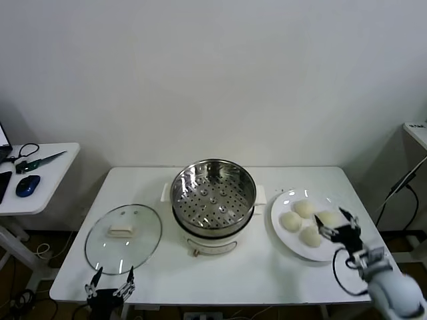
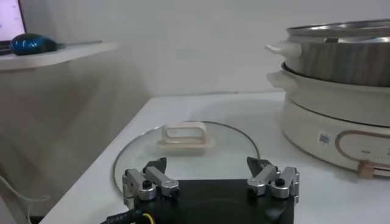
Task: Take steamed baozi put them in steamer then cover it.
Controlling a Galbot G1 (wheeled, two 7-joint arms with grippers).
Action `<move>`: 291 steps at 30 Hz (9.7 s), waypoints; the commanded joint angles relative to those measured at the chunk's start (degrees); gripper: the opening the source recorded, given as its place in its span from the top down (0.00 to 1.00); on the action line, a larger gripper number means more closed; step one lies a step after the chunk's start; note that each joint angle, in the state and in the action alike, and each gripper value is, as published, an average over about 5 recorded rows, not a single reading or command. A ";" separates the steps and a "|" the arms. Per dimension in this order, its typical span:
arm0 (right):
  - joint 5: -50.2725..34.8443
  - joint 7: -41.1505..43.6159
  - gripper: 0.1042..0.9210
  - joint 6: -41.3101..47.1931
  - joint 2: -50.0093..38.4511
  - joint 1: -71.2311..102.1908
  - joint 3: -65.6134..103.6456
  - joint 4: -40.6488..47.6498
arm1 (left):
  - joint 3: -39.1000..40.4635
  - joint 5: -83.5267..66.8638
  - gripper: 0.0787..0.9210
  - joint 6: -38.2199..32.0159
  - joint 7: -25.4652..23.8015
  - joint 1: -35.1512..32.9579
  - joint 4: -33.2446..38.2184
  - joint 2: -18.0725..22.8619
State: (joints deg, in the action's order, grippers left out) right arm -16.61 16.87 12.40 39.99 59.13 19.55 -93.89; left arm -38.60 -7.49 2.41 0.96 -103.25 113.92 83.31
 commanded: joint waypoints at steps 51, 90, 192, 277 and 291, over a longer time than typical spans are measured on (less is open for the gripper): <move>18.75 42.64 0.16 -12.42 14.92 -63.06 -70.51 57.19 | 1.05 1.04 0.12 -0.21 -0.02 0.15 -1.39 0.78; 13.13 36.89 0.35 -47.49 24.40 -110.47 -105.69 13.08 | 1.05 1.66 0.12 -0.18 0.26 0.12 -0.50 1.43; -9.47 27.91 0.12 4.70 8.11 -73.29 -100.31 33.37 | -0.07 0.92 0.12 -0.58 0.24 1.45 -1.45 1.67; -29.88 26.30 0.13 9.66 44.02 -99.96 -114.60 28.52 | -0.58 0.56 0.12 0.82 0.32 2.03 1.77 1.89; -23.75 40.79 0.12 -0.47 1.12 -123.35 -130.71 5.19 | 0.03 0.96 0.12 1.05 0.25 2.50 2.20 2.07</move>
State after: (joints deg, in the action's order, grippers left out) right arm -44.22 51.88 15.76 61.57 -54.32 -103.60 -78.27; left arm -38.61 -6.58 3.48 1.23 -100.80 116.17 85.41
